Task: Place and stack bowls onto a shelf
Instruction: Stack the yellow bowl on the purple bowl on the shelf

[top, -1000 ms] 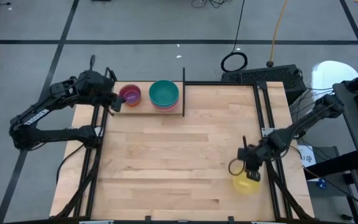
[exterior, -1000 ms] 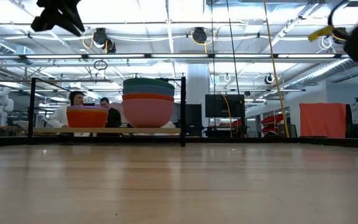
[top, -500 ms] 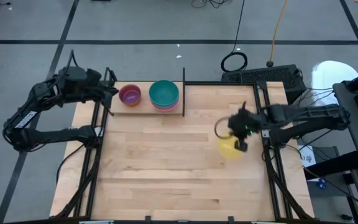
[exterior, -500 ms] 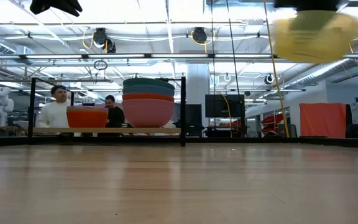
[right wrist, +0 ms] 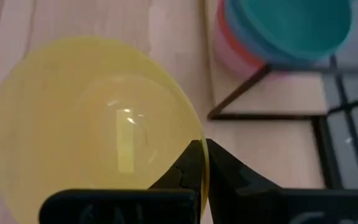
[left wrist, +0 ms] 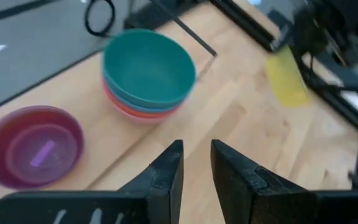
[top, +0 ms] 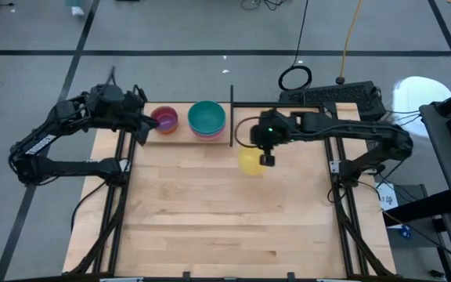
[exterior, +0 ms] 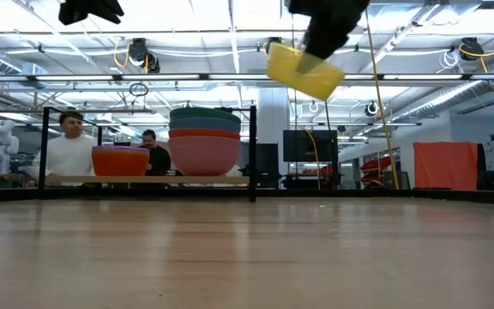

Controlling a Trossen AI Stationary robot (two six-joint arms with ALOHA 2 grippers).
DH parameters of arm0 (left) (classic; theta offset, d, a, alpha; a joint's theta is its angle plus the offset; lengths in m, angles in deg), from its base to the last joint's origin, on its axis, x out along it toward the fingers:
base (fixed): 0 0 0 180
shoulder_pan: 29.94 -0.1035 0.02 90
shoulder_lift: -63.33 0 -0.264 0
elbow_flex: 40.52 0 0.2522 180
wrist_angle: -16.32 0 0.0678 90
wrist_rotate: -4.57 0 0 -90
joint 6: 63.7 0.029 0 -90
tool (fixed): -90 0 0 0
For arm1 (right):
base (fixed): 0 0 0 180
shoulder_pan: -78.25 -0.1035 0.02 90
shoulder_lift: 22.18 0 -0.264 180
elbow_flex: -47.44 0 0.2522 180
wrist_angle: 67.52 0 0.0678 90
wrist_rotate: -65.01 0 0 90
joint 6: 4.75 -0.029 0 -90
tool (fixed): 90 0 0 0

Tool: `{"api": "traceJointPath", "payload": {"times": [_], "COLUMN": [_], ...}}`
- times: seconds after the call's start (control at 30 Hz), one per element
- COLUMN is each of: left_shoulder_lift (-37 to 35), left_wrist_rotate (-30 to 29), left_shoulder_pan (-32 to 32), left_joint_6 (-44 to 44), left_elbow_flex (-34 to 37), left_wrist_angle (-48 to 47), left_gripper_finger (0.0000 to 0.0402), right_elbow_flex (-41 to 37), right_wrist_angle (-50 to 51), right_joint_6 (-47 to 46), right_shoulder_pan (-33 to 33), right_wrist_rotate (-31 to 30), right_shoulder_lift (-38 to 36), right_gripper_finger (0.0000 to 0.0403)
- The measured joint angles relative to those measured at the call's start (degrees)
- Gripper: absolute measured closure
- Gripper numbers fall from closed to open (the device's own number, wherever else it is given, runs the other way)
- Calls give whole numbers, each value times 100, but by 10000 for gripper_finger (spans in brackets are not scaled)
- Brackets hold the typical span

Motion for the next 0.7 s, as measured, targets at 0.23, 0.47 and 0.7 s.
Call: {"api": "traceJointPath", "payload": {"times": [0.23,0.47,0.7], "left_shoulder_lift": [586,1330,2117], "left_wrist_rotate": [8,211,211], "left_shoulder_pan": [883,1999,2658], "left_joint_6": [470,1754,2753], "left_elbow_flex": [0,0,0], "left_wrist_angle": [160,1616,2531], "left_gripper_finger": [316,316,316], "right_elbow_flex": [426,455,455], "right_wrist_angle": [-239,-409,-401], "right_joint_6": [190,286,308], "right_shoulder_pan": [150,155,159], "right_wrist_rotate": [7,88,348], "right_shoulder_lift": [478,537,535], "right_gripper_finger": [403,403,403]}}
